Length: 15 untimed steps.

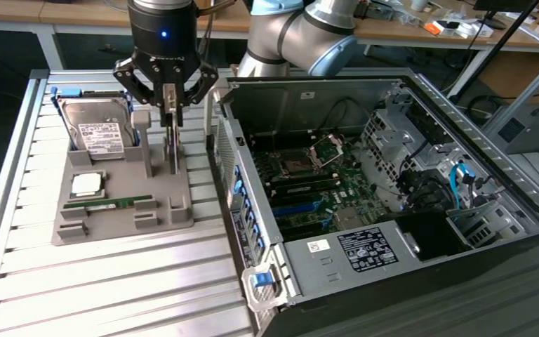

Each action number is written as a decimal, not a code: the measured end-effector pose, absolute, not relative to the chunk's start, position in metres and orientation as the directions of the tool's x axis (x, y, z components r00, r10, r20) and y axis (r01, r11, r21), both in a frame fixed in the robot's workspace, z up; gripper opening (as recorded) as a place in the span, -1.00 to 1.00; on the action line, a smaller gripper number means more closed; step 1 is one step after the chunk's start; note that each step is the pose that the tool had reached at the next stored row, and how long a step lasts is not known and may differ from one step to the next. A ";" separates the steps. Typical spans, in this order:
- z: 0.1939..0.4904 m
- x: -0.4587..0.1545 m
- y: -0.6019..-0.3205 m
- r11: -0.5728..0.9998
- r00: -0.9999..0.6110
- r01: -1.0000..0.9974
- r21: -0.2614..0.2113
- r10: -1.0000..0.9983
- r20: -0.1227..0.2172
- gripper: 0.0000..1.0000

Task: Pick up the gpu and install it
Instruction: 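Pick up the gpu and move the gpu toward the slot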

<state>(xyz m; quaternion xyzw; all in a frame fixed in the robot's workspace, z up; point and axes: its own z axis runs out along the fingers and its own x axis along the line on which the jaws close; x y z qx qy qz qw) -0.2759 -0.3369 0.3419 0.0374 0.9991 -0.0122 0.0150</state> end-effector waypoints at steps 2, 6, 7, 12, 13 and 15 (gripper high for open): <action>0.343 -0.276 -0.337 0.997 -0.997 0.075 -0.023 0.074 -0.031 -0.45; 0.346 -0.276 -0.337 0.997 -0.997 0.075 -0.023 0.074 -0.031 -0.45; 0.346 -0.276 -0.337 0.997 -0.997 0.075 -0.023 0.074 -0.031 -0.45; 0.348 -0.276 -0.337 0.997 -0.997 0.075 -0.023 0.074 -0.031 -0.45; 0.349 -0.276 -0.337 0.997 -0.997 0.075 -0.023 0.074 -0.031 -0.45; 0.350 -0.276 -0.337 0.997 -0.997 0.075 -0.023 0.074 -0.031 -0.45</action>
